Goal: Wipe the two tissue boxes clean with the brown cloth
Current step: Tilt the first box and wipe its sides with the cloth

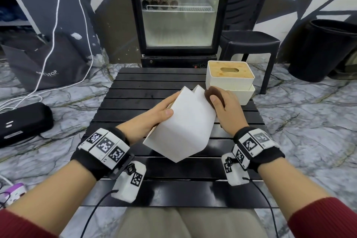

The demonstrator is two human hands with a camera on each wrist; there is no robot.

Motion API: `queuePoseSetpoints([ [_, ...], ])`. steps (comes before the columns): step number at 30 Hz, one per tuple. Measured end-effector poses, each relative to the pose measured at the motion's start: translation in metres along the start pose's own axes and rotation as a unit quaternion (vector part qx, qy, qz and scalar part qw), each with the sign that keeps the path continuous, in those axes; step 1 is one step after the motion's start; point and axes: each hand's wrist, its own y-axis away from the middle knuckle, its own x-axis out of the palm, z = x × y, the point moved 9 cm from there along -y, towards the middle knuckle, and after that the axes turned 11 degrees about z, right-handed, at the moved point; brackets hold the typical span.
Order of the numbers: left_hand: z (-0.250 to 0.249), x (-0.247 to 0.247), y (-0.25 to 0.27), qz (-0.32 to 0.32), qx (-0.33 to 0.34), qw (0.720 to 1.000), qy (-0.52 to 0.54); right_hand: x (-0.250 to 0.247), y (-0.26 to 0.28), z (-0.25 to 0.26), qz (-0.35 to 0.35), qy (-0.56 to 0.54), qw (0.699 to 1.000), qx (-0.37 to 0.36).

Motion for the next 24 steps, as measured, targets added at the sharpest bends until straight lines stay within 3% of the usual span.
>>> queuePoseSetpoints([
  [11,0.002,-0.008,0.002,0.003,-0.008,0.999,-0.032,-0.015,0.016,-0.017,-0.017,0.012,0.999,0.033],
  [14,0.005,-0.012,0.005,0.000,-0.011,0.999,-0.043,-0.022,0.025,0.013,-0.045,-0.007,0.999,-0.022],
  [18,0.005,-0.015,0.009,-0.017,-0.009,0.999,-0.046,0.004,0.046,0.074,0.011,0.037,0.991,-0.126],
  [20,0.005,-0.015,0.010,-0.028,-0.009,0.999,-0.038,0.021,0.056,0.091,0.037,0.086,0.986,-0.140],
  [24,0.005,-0.014,0.010,-0.041,-0.018,0.999,-0.027,0.036,0.067,0.106,0.015,0.180,0.975,-0.126],
])
